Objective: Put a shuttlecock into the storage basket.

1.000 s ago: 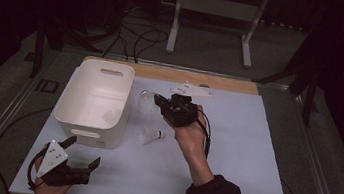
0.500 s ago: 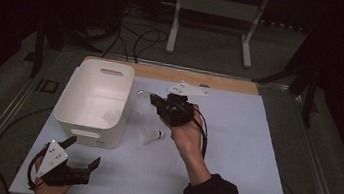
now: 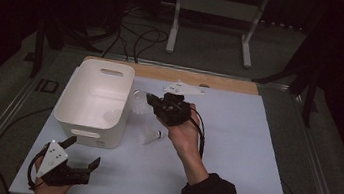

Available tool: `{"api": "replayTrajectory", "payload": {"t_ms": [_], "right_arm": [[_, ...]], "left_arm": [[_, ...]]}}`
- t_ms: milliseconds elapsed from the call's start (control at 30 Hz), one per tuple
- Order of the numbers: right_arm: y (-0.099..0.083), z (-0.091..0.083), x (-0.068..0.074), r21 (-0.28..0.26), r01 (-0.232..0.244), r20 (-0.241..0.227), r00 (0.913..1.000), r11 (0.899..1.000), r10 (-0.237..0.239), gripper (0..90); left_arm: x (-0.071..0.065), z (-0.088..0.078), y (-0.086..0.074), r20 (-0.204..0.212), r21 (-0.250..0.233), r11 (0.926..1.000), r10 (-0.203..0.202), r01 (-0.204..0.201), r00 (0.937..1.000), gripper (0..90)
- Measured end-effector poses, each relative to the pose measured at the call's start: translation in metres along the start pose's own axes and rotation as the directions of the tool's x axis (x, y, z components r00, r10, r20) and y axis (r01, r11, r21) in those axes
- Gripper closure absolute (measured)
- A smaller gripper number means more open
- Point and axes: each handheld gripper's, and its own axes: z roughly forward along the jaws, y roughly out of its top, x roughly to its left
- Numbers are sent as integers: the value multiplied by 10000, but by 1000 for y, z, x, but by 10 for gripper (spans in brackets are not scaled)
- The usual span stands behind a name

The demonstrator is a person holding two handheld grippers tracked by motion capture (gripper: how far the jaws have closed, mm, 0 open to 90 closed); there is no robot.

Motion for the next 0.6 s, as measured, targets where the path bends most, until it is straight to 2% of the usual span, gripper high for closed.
{"api": "replayTrajectory", "payload": {"t_ms": [600], "right_arm": [[3,8,8,43,152,-211,9997,9999,-152,896]], "left_arm": [[0,0,0,0,-3,10000,-37,37,10000,0]]}}
